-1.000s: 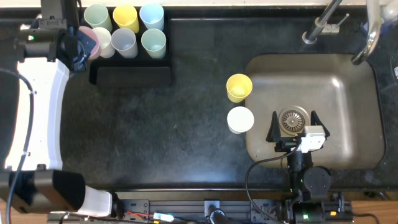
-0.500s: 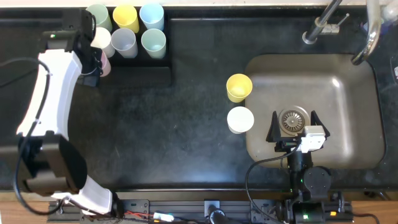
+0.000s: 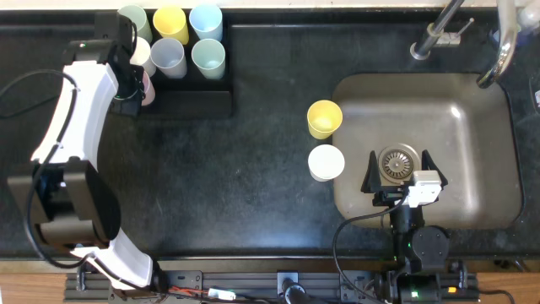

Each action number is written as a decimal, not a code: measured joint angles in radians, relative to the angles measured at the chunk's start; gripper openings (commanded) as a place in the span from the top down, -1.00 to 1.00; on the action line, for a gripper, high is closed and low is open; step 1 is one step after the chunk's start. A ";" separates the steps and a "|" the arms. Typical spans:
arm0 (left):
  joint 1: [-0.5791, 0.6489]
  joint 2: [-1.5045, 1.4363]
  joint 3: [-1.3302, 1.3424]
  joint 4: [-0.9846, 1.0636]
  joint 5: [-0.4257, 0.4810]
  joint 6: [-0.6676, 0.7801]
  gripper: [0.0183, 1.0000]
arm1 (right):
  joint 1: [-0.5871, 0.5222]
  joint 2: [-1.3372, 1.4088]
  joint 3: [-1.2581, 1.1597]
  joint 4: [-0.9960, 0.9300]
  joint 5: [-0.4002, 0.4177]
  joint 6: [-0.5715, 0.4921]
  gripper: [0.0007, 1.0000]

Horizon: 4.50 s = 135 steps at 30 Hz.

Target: Store Cups

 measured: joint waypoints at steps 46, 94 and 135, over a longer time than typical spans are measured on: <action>-0.836 0.249 0.549 -0.307 0.115 0.548 -0.82 | 0.000 0.000 0.000 0.000 0.000 0.001 -1.00; -0.290 -0.173 0.055 -0.179 -0.043 -0.333 0.97 | 0.000 0.000 0.000 0.000 0.000 0.000 -0.99; -0.222 0.027 0.014 -0.086 0.034 -0.393 0.97 | 0.000 0.000 0.000 0.000 0.000 0.000 -1.00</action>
